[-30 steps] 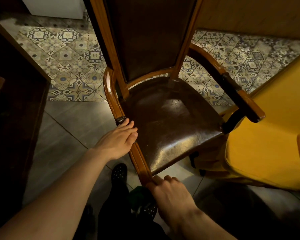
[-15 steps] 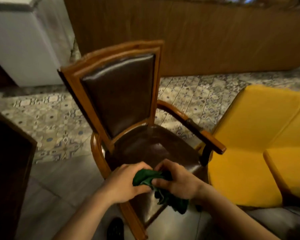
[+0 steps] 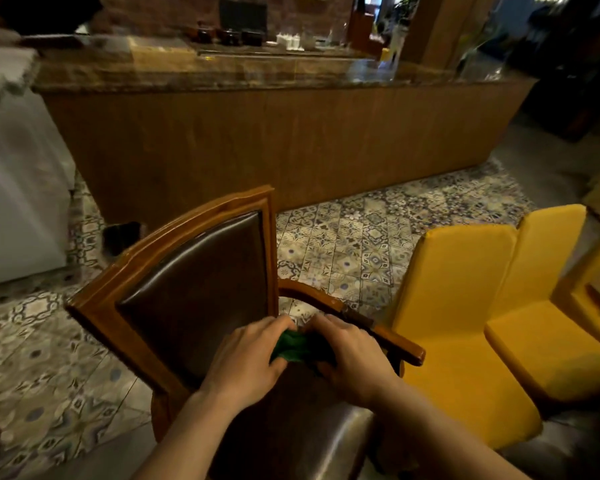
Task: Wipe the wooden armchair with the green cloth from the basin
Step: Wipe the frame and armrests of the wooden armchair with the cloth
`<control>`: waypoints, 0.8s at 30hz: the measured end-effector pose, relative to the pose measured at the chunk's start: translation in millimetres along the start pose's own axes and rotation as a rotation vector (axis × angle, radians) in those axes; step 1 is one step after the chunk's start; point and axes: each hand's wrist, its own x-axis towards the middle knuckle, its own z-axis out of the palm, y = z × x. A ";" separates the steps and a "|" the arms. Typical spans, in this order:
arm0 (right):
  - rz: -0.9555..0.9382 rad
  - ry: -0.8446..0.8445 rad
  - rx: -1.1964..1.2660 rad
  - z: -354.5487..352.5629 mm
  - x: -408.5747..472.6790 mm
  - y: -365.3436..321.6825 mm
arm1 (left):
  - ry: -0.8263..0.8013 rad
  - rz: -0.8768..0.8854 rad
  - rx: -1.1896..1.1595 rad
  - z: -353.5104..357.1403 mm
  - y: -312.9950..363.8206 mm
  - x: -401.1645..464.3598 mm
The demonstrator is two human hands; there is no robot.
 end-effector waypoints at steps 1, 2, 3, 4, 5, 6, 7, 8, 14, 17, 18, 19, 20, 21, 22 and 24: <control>-0.010 0.012 -0.025 2.0 -3.3 1.2 | 0.006 0.009 0.010 2.4 1.9 -0.6; -0.012 0.021 -0.049 3.9 -6.1 4.1 | 0.017 0.024 0.017 5.7 3.2 -0.2; -0.009 0.022 -0.070 6.1 -7.6 8.9 | 0.009 0.033 0.017 10.5 2.8 1.8; 0.003 0.020 -0.086 7.8 -7.8 13.5 | -0.003 0.037 0.015 14.8 2.8 5.7; 0.016 0.015 -0.101 9.8 -4.7 22.9 | -0.016 0.042 0.010 22.2 1.8 15.1; 0.025 0.011 -0.118 11.5 -0.7 34.1 | -0.028 0.047 0.003 30.9 1.5 25.9; 0.031 0.010 -0.135 12.5 2.2 43.5 | -0.039 0.048 -0.004 37.9 2.6 34.6; 0.040 0.006 -0.154 13.5 5.6 53.6 | -0.052 0.050 -0.008 46.1 3.6 43.7; 0.061 -0.057 -0.165 22.8 40.4 129.8 | -0.076 -0.004 0.010 102.7 3.1 111.1; 0.033 -0.083 -0.163 30.5 67.5 179.8 | -0.083 -0.052 0.021 136.4 0.3 151.0; 0.022 -0.093 -0.164 35.5 77.1 197.7 | -0.080 -0.072 0.021 149.6 -1.7 164.1; 0.009 -0.102 -0.168 41.1 86.6 213.6 | -0.080 -0.096 0.019 161.1 -4.1 175.4; -0.001 -0.115 -0.176 46.6 96.1 227.4 | -0.084 -0.122 0.016 171.0 -6.8 185.1; -0.010 -0.130 -0.187 53.4 105.6 242.0 | -0.093 -0.148 0.011 181.9 -10.1 195.0; -0.020 -0.147 -0.199 61.5 115.2 257.1 | -0.101 -0.169 -0.001 194.1 -14.7 204.8; -0.043 -0.176 -0.221 78.9 131.9 284.7 | -0.121 -0.194 -0.019 215.7 -25.6 220.0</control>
